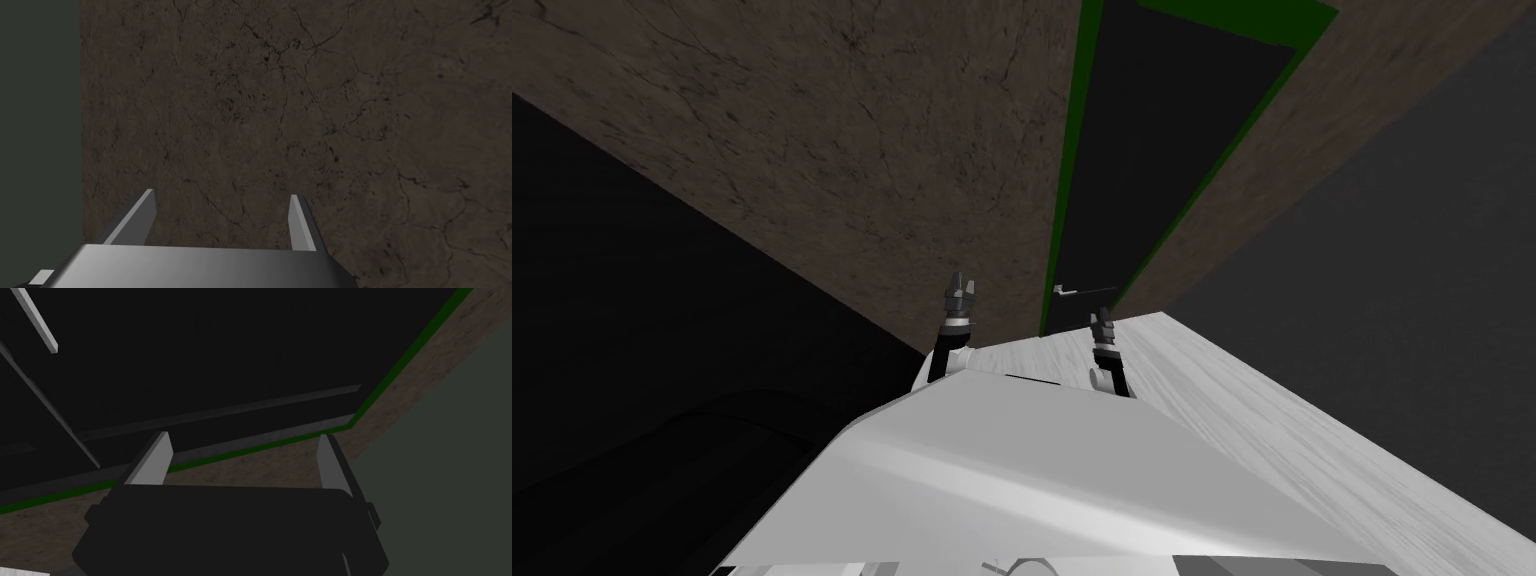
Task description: Pull the door open
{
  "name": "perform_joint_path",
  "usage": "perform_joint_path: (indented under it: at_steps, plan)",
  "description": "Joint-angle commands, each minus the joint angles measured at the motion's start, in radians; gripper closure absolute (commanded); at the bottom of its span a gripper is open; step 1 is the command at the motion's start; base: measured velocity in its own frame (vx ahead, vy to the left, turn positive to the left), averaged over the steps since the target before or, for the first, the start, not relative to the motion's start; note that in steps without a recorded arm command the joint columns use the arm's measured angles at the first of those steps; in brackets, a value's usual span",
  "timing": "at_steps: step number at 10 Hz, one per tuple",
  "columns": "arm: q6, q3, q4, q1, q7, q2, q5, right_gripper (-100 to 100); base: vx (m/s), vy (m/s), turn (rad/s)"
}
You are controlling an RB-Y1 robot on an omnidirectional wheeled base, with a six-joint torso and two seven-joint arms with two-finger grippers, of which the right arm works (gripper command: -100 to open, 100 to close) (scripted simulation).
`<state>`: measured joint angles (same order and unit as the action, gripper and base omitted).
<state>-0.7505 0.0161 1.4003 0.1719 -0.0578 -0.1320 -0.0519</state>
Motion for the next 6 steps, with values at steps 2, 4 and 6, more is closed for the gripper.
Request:
perform_joint_path:
  at_steps: [2,4,6]
  plan:
    - [-0.007,0.003,-0.08,-0.033,-0.008,-0.007,-0.003,-100,0.028,-0.047,0.12]
    - [-0.012,0.005,-0.131,-0.051,-0.013,-0.01,-0.005,-100,0.03,-0.051,0.097]
    - [-0.018,0.007,-0.172,-0.07,-0.017,-0.014,-0.006,-100,0.022,-0.052,0.101]
